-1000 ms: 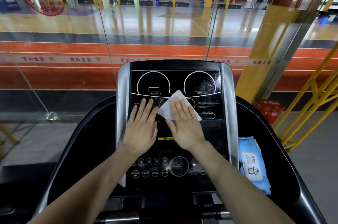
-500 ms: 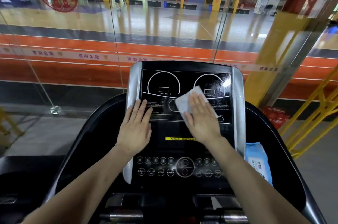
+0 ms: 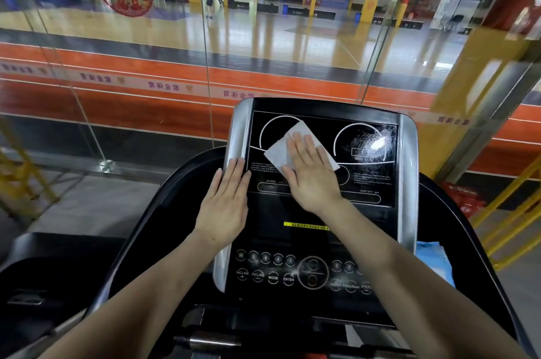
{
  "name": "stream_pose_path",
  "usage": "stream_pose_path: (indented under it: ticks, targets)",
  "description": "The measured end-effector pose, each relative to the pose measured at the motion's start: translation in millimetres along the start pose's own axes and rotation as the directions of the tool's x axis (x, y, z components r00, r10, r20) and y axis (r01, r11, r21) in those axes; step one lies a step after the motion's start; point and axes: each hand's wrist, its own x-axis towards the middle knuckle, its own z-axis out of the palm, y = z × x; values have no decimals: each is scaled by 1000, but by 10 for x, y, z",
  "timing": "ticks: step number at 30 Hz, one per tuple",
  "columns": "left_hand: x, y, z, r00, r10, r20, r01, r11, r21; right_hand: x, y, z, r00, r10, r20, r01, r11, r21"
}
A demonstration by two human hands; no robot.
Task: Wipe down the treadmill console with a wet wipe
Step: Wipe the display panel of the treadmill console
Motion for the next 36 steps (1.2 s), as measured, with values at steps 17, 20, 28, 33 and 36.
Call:
stream_pose_path:
  ticks: [17,20,28,33,36]
  targets:
    - [-4,-253,-43,1000,-31,0,31,999,19,-327,-196,163,961,-262,94,271,958,-98]
    - [-4,-299,-27,1000,-19,20,18,999,39,-336,-136,152,946,-309,103,320,940,-118]
    - [-13,-324,-93,998,-36,56,32,997,73,540,-341,-50,970,-241,34,244,961,-133]
    - [-1,-382,-130,996,-19,86,11,996,87,-146,-382,230,918,-390,70,396,904,-160]
    - [-9,-379,-143,994,-34,99,27,997,73,96,-342,117,916,-397,58,401,898,-180]
